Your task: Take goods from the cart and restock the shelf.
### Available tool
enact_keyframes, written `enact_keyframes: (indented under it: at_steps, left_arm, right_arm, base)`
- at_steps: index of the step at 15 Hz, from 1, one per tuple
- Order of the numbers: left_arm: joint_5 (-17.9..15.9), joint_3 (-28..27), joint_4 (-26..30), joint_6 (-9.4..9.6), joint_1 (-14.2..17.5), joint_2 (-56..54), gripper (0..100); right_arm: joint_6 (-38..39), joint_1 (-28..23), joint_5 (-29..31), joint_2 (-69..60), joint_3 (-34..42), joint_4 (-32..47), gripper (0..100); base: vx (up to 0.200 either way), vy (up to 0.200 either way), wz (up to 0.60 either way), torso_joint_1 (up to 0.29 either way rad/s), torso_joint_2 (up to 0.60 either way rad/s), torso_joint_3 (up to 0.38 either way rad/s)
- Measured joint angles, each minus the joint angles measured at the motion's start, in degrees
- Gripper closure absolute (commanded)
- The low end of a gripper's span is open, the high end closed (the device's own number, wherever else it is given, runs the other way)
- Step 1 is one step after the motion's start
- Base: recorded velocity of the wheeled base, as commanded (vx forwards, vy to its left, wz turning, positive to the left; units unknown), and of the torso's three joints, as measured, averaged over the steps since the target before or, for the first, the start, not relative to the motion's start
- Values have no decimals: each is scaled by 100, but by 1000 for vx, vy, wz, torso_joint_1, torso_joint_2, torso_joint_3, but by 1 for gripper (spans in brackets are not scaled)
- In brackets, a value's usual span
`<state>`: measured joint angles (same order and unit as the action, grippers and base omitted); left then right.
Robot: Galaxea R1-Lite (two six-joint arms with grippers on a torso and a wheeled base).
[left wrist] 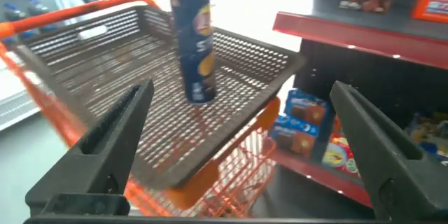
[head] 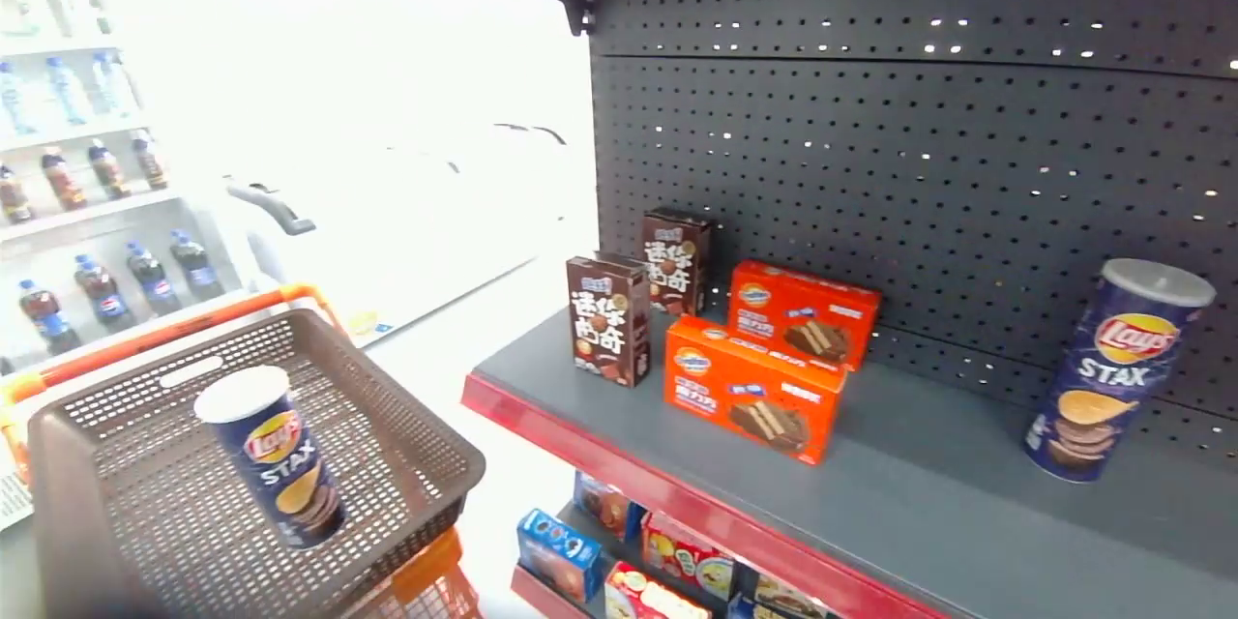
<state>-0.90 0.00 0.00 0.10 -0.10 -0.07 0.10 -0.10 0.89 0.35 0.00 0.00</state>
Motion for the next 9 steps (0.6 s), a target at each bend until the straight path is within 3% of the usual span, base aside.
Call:
enact_keyframes:
  at_steps: [3,9]
  left_arm:
    - [0,0,0,1,0,0,0]
    - [28,-33,27,90,2,2,0]
  right_arm:
    - [0,0,0,0,0,0,0]
    - [9,10,-7,0,0,2,0]
  base:
    - [0,0,600,1,4,5]
    - [0,0,0,0,0,0]
